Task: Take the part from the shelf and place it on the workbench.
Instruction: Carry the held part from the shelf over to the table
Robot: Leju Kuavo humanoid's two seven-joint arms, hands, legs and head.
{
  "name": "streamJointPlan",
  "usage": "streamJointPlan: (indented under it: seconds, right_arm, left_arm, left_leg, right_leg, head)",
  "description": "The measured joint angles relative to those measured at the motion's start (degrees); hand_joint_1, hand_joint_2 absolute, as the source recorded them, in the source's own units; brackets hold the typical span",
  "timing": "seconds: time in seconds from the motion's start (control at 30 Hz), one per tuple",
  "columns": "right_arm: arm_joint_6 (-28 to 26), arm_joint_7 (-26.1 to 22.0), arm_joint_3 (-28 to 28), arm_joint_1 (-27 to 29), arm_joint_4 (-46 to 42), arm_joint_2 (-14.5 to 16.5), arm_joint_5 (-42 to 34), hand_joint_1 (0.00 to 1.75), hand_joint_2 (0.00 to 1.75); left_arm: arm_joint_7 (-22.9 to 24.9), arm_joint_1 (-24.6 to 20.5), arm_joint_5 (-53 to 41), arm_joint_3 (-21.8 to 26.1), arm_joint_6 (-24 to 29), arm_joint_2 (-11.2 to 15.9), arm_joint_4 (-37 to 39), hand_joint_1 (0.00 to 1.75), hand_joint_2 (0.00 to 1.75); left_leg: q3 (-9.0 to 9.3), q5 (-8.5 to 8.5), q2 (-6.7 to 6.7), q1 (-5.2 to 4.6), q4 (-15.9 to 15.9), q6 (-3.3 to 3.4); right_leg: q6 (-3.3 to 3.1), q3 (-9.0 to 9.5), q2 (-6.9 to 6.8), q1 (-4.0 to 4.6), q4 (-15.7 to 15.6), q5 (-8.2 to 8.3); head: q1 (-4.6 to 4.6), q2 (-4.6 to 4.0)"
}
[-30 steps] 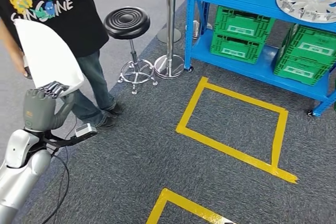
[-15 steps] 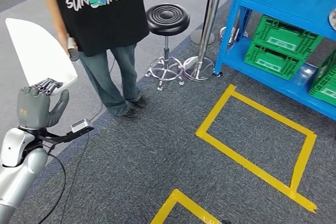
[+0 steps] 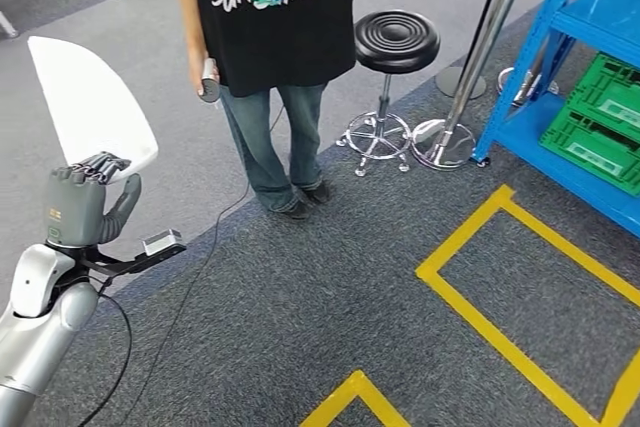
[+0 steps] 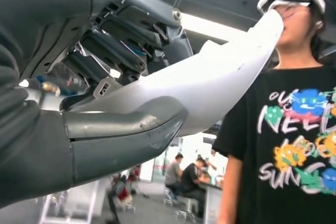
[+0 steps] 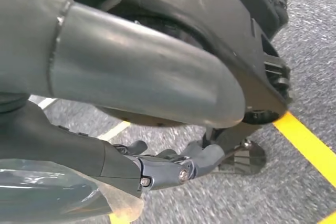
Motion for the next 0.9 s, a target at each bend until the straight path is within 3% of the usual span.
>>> streamJointPlan:
  seconds: [0.07,0.13,0.17,0.2,0.23,0.3,0.37,0.43,0.47,0.5,0.53,0.6,0.63,0.67,0.7,0.73,0.8,0.87,0.9]
  right_arm:
    - [-0.2,0.0,-0.1,0.1,-0.3,-0.2,0.0,0.00,0.00]
    - [-0.5,0.0,-0.2,0.3,-0.4,-0.3,0.0,0.00,0.00]
    - [-0.6,0.0,-0.3,0.3,-0.5,-0.3,0.0,0.00,0.00]
    - [-0.6,0.0,-0.3,0.3,-0.5,-0.3,0.1,0.00,0.00]
    - [-0.6,0.0,-0.3,0.3,-0.7,-0.3,0.1,0.00,0.00]
    - [-0.8,0.0,-0.4,0.2,-1.0,-0.4,0.1,0.00,0.00]
    - [-1.0,0.1,-0.4,0.3,-1.4,-0.4,0.2,0.00,0.00]
    - [-1.2,0.3,-0.4,0.2,-1.8,-0.5,0.2,0.00,0.00]
    - [-1.2,0.3,-0.4,0.2,-2.0,-0.5,0.2,0.00,0.00]
    - [-1.2,0.3,-0.4,0.2,-2.2,-0.6,0.2,0.00,0.00]
    - [-1.3,0.3,-0.4,0.2,-2.3,-0.7,0.2,0.00,0.00]
    - [-1.3,0.4,-0.5,0.3,-2.5,-0.8,0.2,0.00,0.00]
    - [-1.4,0.4,-0.5,0.4,-2.5,-0.8,0.2,0.00,0.00]
    - [-1.4,0.4,-0.4,0.5,-2.5,-0.9,0.2,0.00,0.00]
    - [-1.4,0.4,-0.4,0.5,-2.5,-0.9,0.2,0.00,0.00]
    - [-1.4,0.4,-0.4,0.6,-2.5,-1.0,0.2,0.00,0.00]
    - [-1.5,0.4,-0.5,0.6,-2.5,-1.1,0.2,0.00,0.00]
    - [-1.7,0.4,-0.5,0.7,-2.7,-1.1,0.3,0.00,0.00]
    - [-1.7,0.4,-0.5,0.7,-2.7,-1.1,0.3,0.00,0.00]
  left_arm:
    - [0.0,0.0,0.0,0.0,0.0,0.0,0.0,1.75,1.75]
    - [0.1,0.2,-0.1,0.0,-0.1,0.0,0.0,1.75,1.75]
    - [0.1,0.4,-0.1,0.0,-0.1,0.0,0.0,1.75,1.75]
    - [0.1,0.5,-0.1,0.0,-0.1,0.0,0.0,1.75,1.75]
    - [0.2,0.6,-0.1,0.0,-0.1,0.0,0.0,1.75,1.75]
    - [0.3,0.5,-0.3,0.1,-0.1,0.0,-0.1,1.75,1.75]
    - [0.6,0.5,-0.4,0.2,-0.2,0.1,-0.2,1.75,1.75]
    - [0.7,0.6,-0.4,0.3,-0.2,0.4,-0.3,1.75,1.75]
    - [0.8,0.7,-0.5,0.4,-0.2,0.5,-0.3,1.75,1.75]
    - [0.8,0.6,-0.5,0.5,-0.2,0.6,-0.4,1.75,1.75]
    - [0.8,0.6,-0.5,0.5,-0.2,0.6,-0.5,1.75,1.75]
    - [0.8,0.6,-0.5,0.5,-0.3,0.5,-0.5,1.75,1.75]
    - [0.8,0.7,-0.5,0.5,-0.3,0.4,-0.5,1.75,1.75]
    - [0.8,0.8,-0.5,0.5,-0.3,0.3,-0.5,1.75,1.75]
    - [0.8,0.9,-0.5,0.5,-0.3,0.3,-0.5,1.75,1.75]
    - [0.8,1.0,-0.5,0.4,-0.3,0.2,-0.5,1.75,1.75]
    - [0.8,1.0,-0.6,0.4,-0.3,0.2,-0.5,1.75,1.75]
    - [0.8,0.9,-0.6,0.5,-0.4,0.2,-0.5,1.75,1.75]
    - [0.9,1.0,-0.7,0.5,-0.4,0.2,-0.5,1.75,1.75]
  left_leg:
    - [-2.83,-3.22,3.97,-0.09,6.3,-0.50]
    - [-6.26,-5.94,5.72,0.17,13.4,-0.85]
    - [-6.86,-5.90,6.01,0.26,14.6,-0.91]
    - [-6.27,-4.78,6.22,0.31,13.4,-0.86]
    - [-4.53,-2.89,6.70,0.27,10.2,-0.68]
    - [-0.24,-0.02,9.29,-0.27,2.1,0.07]
    - [1.58,0.50,10.75,-0.92,-1.6,0.87]
    - [1.56,0.58,9.45,-1.03,-2.0,1.48]
    - [1.70,0.74,8.79,-0.92,-2.3,1.79]
    - [1.86,0.92,8.15,-0.74,-2.7,2.13]
    - [2.03,1.07,7.53,-0.53,-3.0,2.41]
    - [2.07,1.06,6.20,-0.42,-3.0,2.70]
    - [2.08,1.03,5.41,-0.43,-3.0,2.75]
    - [2.11,1.00,4.57,-0.45,-3.0,2.77]
    - [2.17,0.98,3.71,-0.45,-3.0,2.76]
    - [2.26,0.92,2.83,-0.41,-2.9,2.68]
    - [2.26,0.67,1.27,-0.36,-2.5,2.28]
    - [1.86,0.55,-0.15,-0.23,-2.2,1.67]
    - [1.63,0.61,-0.87,-0.15,-2.1,1.35]
  right_leg:
    - [-0.51,0.43,-1.76,0.13,-0.2,-0.18]
    - [-0.68,0.63,-3.58,0.37,-0.2,-0.44]
    - [-0.69,0.71,-4.49,0.45,-0.2,-0.56]
    - [-0.67,0.82,-5.34,0.52,-0.2,-0.68]
    - [-0.63,1.01,-6.14,0.59,-0.2,-0.83]
    - [-0.33,1.43,-7.47,0.83,-0.2,-1.19]
    - [0.18,1.73,-8.71,1.09,-0.3,-1.55]
    - [0.76,2.04,-9.94,1.17,-0.5,-1.81]
    - [1.04,2.05,-9.57,1.11,-0.3,-2.15]
    - [1.25,1.61,-8.32,1.05,0.7,-2.95]
    - [1.41,0.50,-6.59,0.98,3.1,-4.32]
    - [1.48,-3.51,-3.53,0.90,11.1,-7.85]
    - [1.51,-5.54,-3.07,0.90,14.7,-8.96]
    - [1.51,-6.86,-2.91,0.90,16.5,-8.98]
    - [1.49,-7.07,-2.82,0.88,15.9,-7.72]
    - [1.43,-6.13,-2.47,0.82,13.0,-5.46]
    - [1.36,-2.72,0.00,0.47,4.7,-1.22]
    - [1.21,-0.45,1.96,0.28,0.3,-0.14]
    - [1.03,-0.09,1.80,0.35,0.1,-0.43]
  head:
    - [-0.50,-0.01]
    - [-0.62,-0.01]
    - [-0.63,-0.01]
    - [-0.63,-0.01]
    - [-0.63,-0.01]
    - [-0.64,-0.01]
    - [-0.63,0.00]
    - [-0.61,0.01]
    - [-0.59,0.00]
    - [-0.52,0.01]
    - [-0.39,0.01]
    - [-0.19,0.00]
    - [-0.13,-0.01]
    - [-0.14,-0.01]
    - [-0.12,-0.01]
    - [-0.13,-0.01]
    - [-0.13,-0.01]
    - [-0.18,0.00]
    - [-0.18,0.01]
